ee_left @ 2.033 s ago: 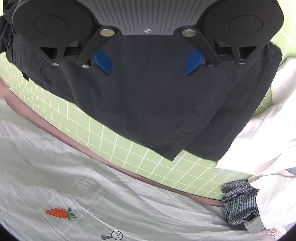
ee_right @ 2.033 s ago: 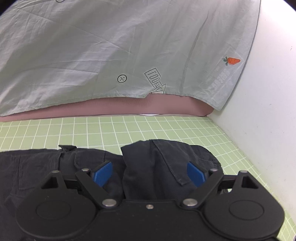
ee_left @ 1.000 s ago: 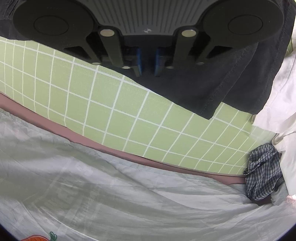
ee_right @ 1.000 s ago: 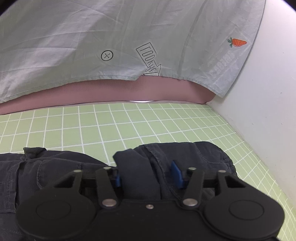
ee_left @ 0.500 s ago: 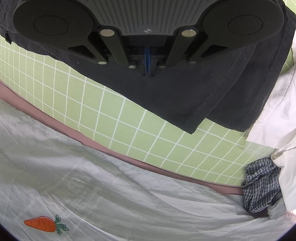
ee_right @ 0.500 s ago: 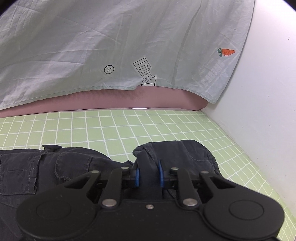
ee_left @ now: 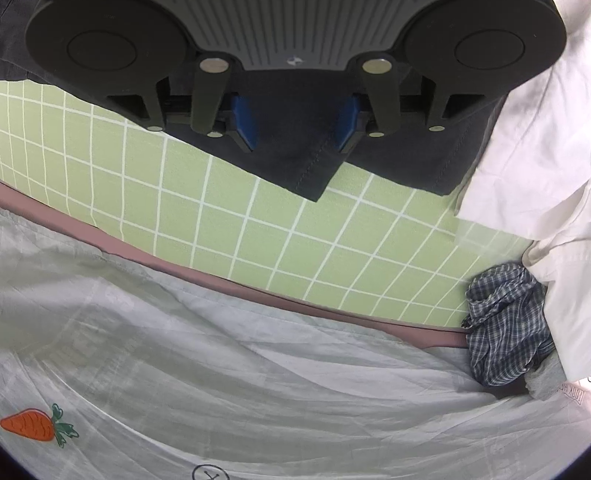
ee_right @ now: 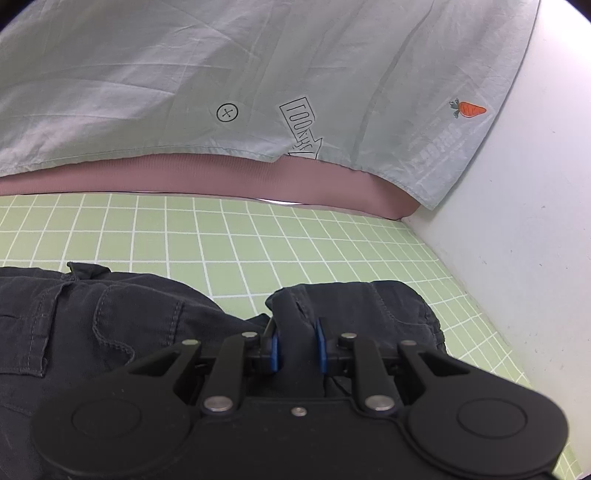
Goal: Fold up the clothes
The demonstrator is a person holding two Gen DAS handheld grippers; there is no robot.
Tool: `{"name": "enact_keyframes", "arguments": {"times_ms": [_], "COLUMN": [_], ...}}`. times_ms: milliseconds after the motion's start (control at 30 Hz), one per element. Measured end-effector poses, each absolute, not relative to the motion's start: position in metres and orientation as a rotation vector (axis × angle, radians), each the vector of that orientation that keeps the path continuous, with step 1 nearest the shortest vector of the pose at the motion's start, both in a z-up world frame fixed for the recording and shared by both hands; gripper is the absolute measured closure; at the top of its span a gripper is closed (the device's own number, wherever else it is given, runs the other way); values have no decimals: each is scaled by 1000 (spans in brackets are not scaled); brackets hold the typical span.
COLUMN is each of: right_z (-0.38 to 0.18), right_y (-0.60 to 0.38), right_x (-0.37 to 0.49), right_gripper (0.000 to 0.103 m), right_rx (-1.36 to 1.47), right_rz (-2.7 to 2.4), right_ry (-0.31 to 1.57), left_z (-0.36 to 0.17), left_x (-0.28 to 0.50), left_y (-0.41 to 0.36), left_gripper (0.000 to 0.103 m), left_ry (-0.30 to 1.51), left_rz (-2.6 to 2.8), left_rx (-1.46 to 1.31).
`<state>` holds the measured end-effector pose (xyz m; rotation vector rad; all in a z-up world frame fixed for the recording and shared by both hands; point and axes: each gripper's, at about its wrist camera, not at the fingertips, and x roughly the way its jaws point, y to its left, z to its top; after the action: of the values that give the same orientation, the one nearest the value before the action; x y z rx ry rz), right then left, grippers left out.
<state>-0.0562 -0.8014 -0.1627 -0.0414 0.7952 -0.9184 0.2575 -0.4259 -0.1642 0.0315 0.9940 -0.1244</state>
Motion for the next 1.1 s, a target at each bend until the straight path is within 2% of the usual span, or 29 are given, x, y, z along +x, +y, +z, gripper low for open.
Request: {"name": "enact_keyframes", "arguments": {"times_ms": [167,300,333,533,733,933,1100], "right_z": [-168,-170,-170,-167,-150,-121,-89], "right_y": [-804,-800,-800,-801,-796,-780,-772], "right_x": [-47,-46,-45,-45,-58,-81,-124], "right_gripper": [82,81,81,81,83,90,103], "right_rx": [-51,-76,-77,-64,-29,-95,-76], "right_rz": [-935,-943,-943,-948,-968,-960,-991], "right_ry": [815,829,830,829,765,710,641], "left_z": [-174,-175,-174,-168,-139,-81,-52], "left_x": [272,277,278,274,250,187,114], "left_y": [-425,-423,-423,-420,-410,-382,-340], "left_gripper": [49,51,53,82,89,94,94], "left_ry": [993,984,982,958,899,797,736], "left_rz": [-152,-161,-160,-168,-181,-227,-224], "left_rx": [43,20,14,34,-16,-51,-85]}}
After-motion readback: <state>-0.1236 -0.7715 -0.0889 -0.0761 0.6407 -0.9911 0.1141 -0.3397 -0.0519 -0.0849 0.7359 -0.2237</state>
